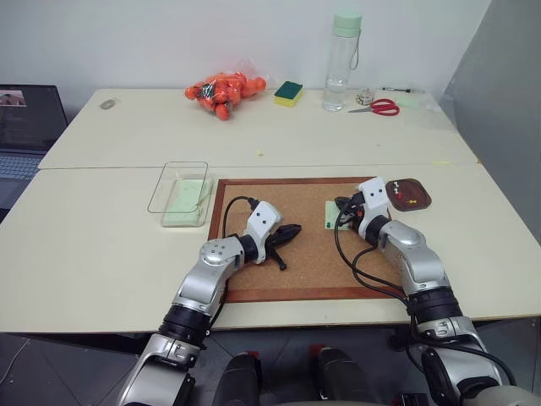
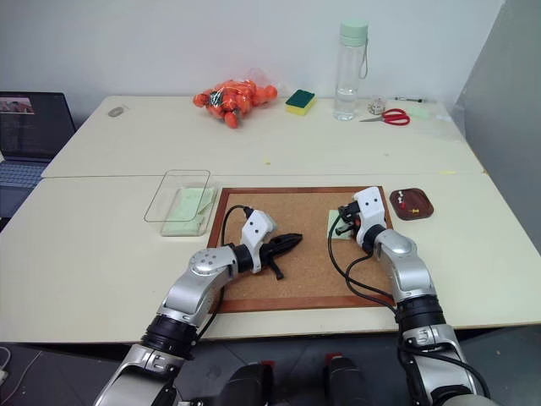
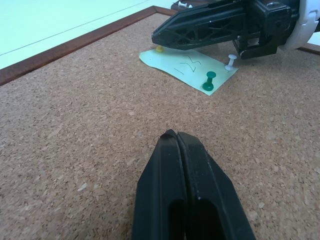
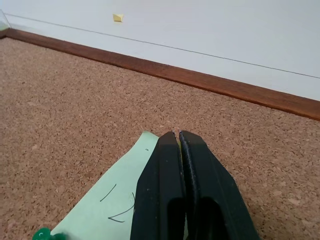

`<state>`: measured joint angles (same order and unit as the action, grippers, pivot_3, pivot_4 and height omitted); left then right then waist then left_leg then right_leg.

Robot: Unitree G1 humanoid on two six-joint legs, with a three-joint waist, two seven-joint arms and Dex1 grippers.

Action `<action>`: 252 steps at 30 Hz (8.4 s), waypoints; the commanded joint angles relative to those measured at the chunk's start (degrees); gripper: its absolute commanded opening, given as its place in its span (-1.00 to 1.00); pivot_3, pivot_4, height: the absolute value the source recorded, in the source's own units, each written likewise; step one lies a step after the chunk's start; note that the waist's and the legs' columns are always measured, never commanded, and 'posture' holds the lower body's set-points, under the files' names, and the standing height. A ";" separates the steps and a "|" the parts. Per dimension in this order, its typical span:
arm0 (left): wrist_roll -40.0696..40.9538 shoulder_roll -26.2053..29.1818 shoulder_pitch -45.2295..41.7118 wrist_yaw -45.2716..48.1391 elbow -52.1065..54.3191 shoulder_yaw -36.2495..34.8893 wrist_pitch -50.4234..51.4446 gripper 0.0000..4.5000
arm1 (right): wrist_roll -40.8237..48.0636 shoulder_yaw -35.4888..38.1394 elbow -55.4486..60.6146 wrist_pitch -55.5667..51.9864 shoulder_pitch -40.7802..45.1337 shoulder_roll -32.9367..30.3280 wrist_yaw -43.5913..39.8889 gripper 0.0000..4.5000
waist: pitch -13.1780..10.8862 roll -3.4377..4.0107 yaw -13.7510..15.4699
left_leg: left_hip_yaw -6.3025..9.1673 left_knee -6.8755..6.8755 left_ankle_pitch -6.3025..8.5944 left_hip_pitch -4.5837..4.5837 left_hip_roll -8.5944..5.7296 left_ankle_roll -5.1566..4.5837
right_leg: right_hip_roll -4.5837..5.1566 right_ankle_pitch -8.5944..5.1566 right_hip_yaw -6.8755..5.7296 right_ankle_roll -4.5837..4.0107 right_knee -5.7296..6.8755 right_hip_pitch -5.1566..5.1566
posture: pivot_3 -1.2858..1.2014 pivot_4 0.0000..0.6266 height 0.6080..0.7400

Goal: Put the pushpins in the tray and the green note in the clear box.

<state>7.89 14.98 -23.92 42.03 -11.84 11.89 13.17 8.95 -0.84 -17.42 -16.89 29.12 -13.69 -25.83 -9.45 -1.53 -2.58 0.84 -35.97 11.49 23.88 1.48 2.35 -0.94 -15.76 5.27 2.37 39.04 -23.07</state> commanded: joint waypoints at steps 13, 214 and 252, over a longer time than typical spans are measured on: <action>-0.54 -0.27 1.55 0.40 -0.85 1.15 2.76 -1.00 | 3.43 2.23 13.04 -1.29 -2.44 -0.67 -0.37 -1.00 | 0.02 0.02 -0.34 | 0.02 0.01 0.00 0.00 0.01 0.00 | 0.00 0.00 -0.01 0.00 -0.01 0.01 | 0.03 -0.52 1.00; -0.73 0.08 3.24 0.80 1.89 1.51 4.07 -1.00 | -1.10 15.47 -25.12 19.10 9.51 -9.17 19.39 -0.73 | 0.13 0.23 -0.69 | -0.14 0.05 0.02 -0.02 -0.04 -0.03 | 0.00 0.00 0.18 0.02 -0.06 -0.01 | 0.03 -0.52 1.00; -0.66 0.35 4.05 0.88 2.87 1.75 4.62 -1.00 | 5.81 -2.74 19.75 9.53 -16.43 -10.52 -13.90 0.91 | 0.22 0.38 -0.64 | -0.09 0.04 0.02 -0.05 -0.03 -0.03 | -0.03 -0.01 0.13 0.04 -0.06 0.00 | 0.03 -0.52 1.00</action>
<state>7.58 15.42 -21.06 42.17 -7.51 12.06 16.26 14.71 -3.17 -0.12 -7.52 12.45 -24.41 -38.91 -9.23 -1.15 -3.22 0.74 -35.93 11.51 23.82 1.45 2.32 -0.97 -15.77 5.43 2.41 38.98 -23.07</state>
